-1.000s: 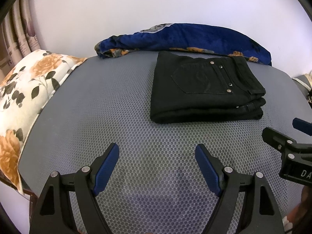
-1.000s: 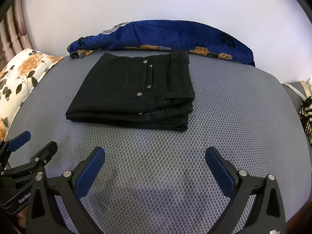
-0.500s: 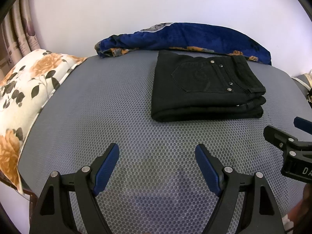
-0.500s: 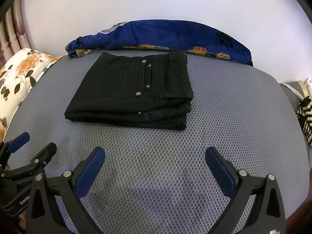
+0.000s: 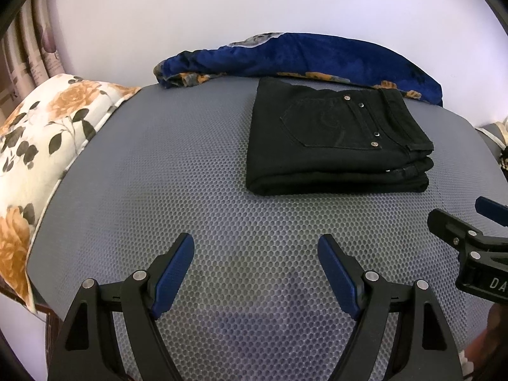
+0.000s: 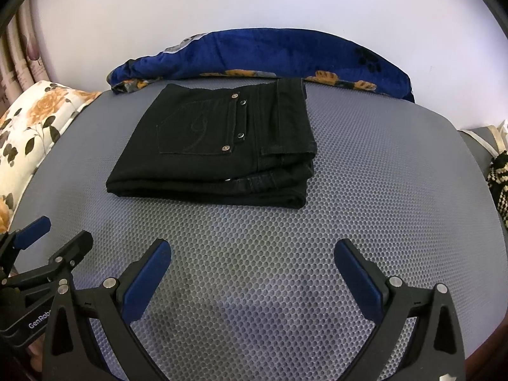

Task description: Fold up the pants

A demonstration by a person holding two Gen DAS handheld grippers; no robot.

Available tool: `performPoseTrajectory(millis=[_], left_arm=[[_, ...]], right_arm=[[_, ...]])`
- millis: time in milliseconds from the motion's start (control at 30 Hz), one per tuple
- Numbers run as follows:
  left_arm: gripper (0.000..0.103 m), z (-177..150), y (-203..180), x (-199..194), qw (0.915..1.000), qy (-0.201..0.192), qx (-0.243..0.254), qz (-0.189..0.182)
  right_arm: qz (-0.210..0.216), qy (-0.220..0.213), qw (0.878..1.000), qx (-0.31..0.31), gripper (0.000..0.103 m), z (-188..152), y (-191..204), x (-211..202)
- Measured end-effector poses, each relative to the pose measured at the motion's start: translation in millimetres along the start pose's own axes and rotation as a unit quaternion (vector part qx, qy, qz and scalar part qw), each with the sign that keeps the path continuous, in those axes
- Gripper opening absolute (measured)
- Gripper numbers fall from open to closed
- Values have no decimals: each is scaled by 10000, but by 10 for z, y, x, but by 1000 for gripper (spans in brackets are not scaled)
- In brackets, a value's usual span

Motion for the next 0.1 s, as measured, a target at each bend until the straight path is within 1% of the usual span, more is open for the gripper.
performPoseTrajectory(millis=[100], left_arm=[[80,8,-10,6,10000,2,30,3]], right_arm=[[17,-6,10000,27,102,-2,-12,3]])
Point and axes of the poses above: each gripper's, at about its wrist camera, not at the fingertips, and x roughly the way its jaws point, y to its left, z to its top, the point moved 5 cm from there along x, roughly the way its jaws point, and after that the axes turned 9 degrees about x, right-handed, at the moved point
